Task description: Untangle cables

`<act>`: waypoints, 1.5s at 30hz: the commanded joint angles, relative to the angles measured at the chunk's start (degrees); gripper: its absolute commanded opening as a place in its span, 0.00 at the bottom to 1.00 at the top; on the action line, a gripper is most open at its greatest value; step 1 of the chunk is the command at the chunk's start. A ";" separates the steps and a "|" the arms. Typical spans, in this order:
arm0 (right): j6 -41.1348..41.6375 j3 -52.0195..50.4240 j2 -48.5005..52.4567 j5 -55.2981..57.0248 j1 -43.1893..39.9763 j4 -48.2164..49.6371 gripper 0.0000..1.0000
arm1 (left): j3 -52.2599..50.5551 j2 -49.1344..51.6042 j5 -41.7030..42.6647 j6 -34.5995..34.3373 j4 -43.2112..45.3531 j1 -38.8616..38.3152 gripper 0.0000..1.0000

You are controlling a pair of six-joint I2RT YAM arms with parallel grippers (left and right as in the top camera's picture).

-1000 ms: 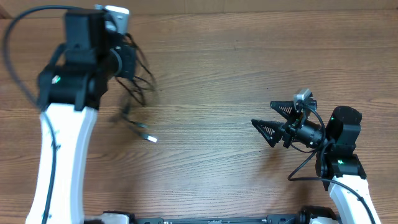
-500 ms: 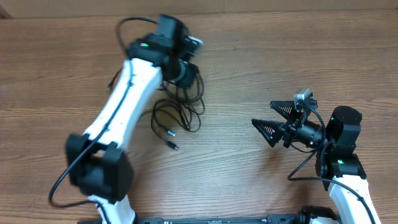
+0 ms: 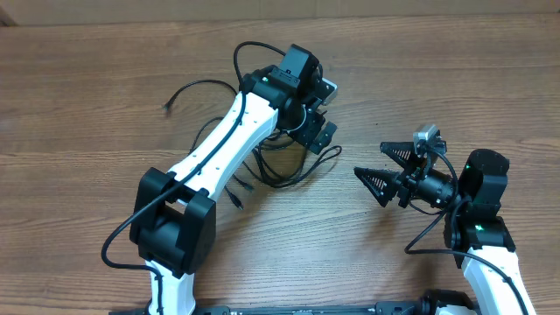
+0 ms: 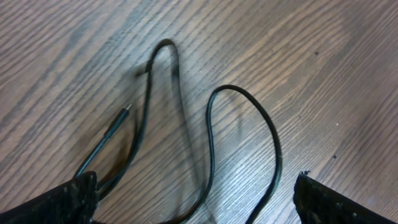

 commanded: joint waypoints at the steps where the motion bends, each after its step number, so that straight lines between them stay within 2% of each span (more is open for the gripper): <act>1: 0.20 0.44 0.07 -0.07 -0.17 0.37 1.00 | 0.39 0.33 0.46 -0.81 -0.02 1.70 1.00; 9: 0.26 0.44 0.07 -0.35 -0.15 0.37 1.00 | 0.57 -3.85 0.61 -1.20 -0.17 5.81 1.00; 15: 0.68 0.44 0.07 -6.71 -0.17 1.20 1.00 | 0.57 -6.91 -0.02 -1.18 -0.24 9.44 1.00; 18: 5.90 0.44 0.13 -4.96 -0.17 2.78 1.00 | 0.57 -7.02 -0.02 -2.40 -0.31 11.72 1.00; 21: 15.28 0.44 0.52 0.98 -0.17 3.63 1.00 | 0.57 -7.02 0.02 -7.41 -0.20 14.29 1.00; 24: 21.29 0.46 1.84 4.50 -0.17 3.93 1.00 | 0.55 -7.02 0.15 -11.08 -0.20 16.52 1.00; 29: 31.19 0.46 5.86 4.17 -0.09 9.27 0.99 | 0.55 -7.02 0.17 -11.45 -0.28 18.25 1.00; 35: 34.53 0.63 11.72 3.93 2.29 15.78 0.98 | 0.55 -7.02 -0.02 -11.43 -0.22 18.43 1.00; 45: 34.53 2.27 18.64 11.28 9.99 16.52 0.97 | 0.55 -7.02 -0.02 -11.43 -1.14 18.43 1.00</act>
